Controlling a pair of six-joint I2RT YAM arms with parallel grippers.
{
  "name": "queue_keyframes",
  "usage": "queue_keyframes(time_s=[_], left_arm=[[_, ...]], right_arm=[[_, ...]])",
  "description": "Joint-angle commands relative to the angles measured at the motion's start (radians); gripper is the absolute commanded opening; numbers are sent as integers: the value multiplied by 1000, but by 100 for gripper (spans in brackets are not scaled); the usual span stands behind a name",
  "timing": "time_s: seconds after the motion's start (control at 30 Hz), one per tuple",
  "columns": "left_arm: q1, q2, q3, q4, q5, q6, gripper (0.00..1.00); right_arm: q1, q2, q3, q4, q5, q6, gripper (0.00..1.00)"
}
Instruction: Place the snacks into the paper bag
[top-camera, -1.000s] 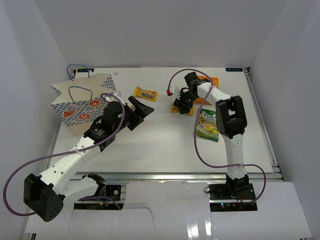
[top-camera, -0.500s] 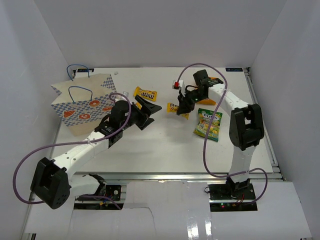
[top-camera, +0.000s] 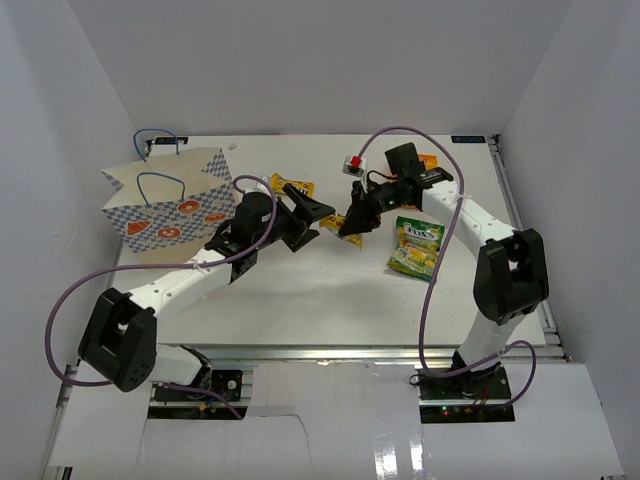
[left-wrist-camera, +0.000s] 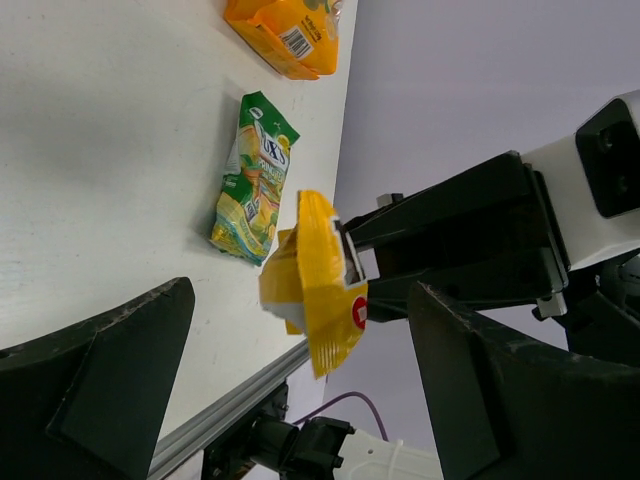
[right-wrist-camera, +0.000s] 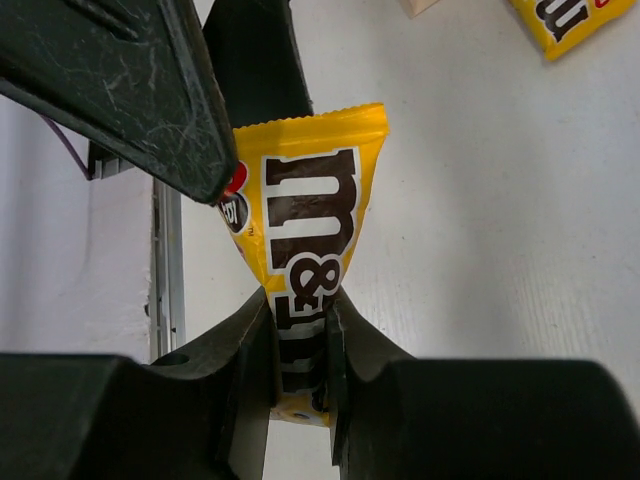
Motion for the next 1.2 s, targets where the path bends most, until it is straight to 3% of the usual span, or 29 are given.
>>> queue_keyframes(time_s=[0.0, 0.1, 0.2, 0.33, 0.5, 0.6, 0.8, 0.93, 1.17], left_arm=[[-4, 2, 42, 28, 19, 12, 98], [-4, 5, 33, 28, 19, 8, 95], [-4, 12, 19, 28, 28, -5, 84], [-4, 14, 10, 26, 31, -21, 61], [-4, 14, 20, 25, 36, -17, 48], [-4, 15, 33, 16, 43, -2, 34], [-3, -21, 79, -75, -4, 81, 11], [0, -64, 149, -219, -64, 197, 5], [49, -150, 356, -459, -231, 445, 4]], right_arm=[[20, -36, -11, 65, -38, 64, 24], [35, -39, -8, 80, -36, 85, 24], [47, -37, 2, 98, -35, 105, 25], [52, -31, 7, 109, -26, 115, 25], [56, -28, 6, 114, -20, 115, 28], [61, -27, 10, 115, -23, 116, 35], [60, -33, 36, 91, -36, 92, 64], [55, -53, 56, 56, -32, 49, 76], [-49, -125, 91, -17, -52, -57, 82]])
